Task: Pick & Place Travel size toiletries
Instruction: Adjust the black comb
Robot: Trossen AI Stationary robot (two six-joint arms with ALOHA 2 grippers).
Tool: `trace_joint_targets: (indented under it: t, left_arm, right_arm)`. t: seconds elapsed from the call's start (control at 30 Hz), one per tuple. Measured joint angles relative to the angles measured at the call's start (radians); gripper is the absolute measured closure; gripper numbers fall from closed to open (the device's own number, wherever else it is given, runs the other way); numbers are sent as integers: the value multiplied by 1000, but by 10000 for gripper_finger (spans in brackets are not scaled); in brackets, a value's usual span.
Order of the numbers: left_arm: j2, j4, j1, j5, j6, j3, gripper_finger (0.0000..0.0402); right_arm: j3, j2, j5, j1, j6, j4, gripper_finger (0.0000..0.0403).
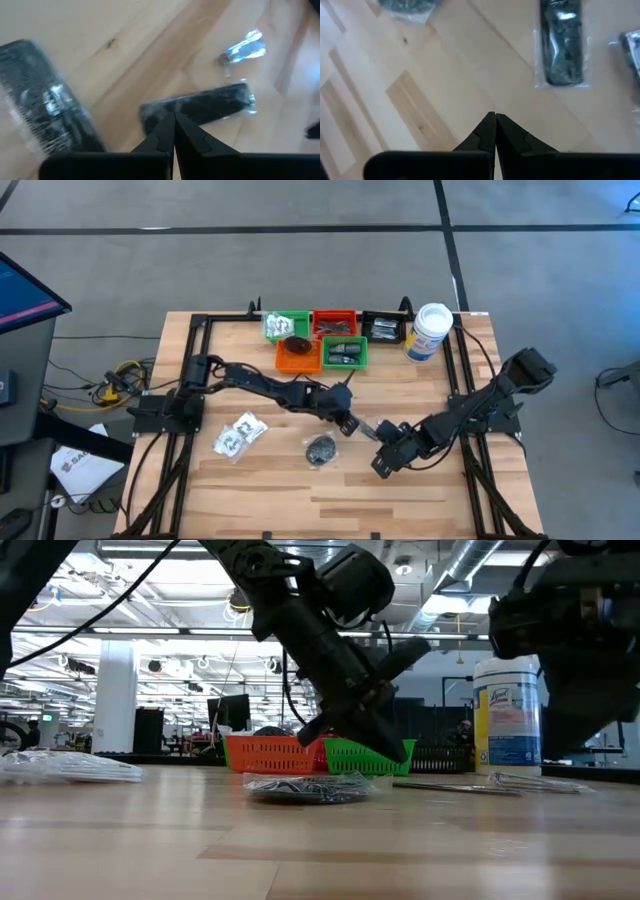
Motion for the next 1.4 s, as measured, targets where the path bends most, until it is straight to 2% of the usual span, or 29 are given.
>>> trace_joint_targets:
  t: [0.5, 0.77, 1.0, 1.17, 1.4]
  left_arm:
    - [2, -10, 8, -8, 2, 0, 401]
    - [58, 8, 2, 89, -26, 5, 401]
    - [26, -105, -49, 32, -38, 2, 401]
    - [10, -219, -55, 7, -114, 3, 401]
    - [12, -220, -54, -2, -332, 1, 401]
  right_arm:
    - [0, 5, -8, -40, -50, -23, 403]
    - [0, 4, -12, -78, -76, -58, 403]
    - [0, 4, -20, -97, -114, -68, 403]
    - [0, 4, -20, -118, -147, -52, 403]
    - [0, 3, -26, -112, -185, 44, 403]
